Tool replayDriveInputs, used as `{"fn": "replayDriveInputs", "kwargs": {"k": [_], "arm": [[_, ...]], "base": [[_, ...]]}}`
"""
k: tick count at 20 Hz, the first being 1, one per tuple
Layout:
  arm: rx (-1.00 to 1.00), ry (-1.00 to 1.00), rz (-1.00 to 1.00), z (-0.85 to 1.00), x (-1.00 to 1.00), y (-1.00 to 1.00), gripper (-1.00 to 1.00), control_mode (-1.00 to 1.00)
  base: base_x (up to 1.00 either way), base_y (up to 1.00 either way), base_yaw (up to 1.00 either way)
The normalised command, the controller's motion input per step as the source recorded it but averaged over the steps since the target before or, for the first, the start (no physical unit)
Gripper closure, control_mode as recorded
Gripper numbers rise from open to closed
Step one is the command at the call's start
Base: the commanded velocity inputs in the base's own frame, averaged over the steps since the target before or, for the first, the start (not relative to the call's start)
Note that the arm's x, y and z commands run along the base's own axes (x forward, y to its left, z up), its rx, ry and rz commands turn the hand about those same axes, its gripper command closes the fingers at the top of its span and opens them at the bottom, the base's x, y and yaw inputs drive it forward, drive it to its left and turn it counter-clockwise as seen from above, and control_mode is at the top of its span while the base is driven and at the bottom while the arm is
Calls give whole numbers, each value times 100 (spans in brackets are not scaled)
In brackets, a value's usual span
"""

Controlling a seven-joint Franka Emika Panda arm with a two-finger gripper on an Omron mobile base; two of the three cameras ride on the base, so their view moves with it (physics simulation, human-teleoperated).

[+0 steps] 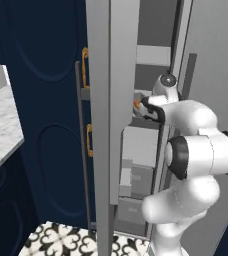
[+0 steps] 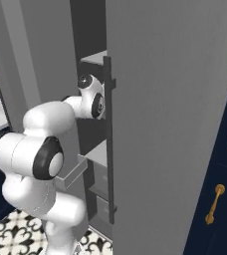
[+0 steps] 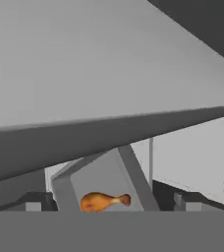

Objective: Take the meat container that has the chicken drumstick and place it on the second highest rack of the freezer. Then take the vegetable container that has the tomato and mushroom and place it on the highest rack of the freezer.

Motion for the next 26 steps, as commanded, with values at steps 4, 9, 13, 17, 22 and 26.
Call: {"fn": "replayDriveInputs", "kwargs": {"k": [4,9,13,17,22,26], "arm": [[3,-18,0,100,-100,27,-100,-100],[13,-8,0,100,-100,3,-100,-100],[10,-4,0,41,-100,0,-100,-100],[-1,-2,0,-14,-100,13,-100,-100],[0,0,0,0,0,0,-100,100],[0,0,0,0,0,0,-100,100]], "base": [[0,0,0],[0,0,0],[0,0,0],[0,0,0],[-100,16,6],[-100,12,17]]}}
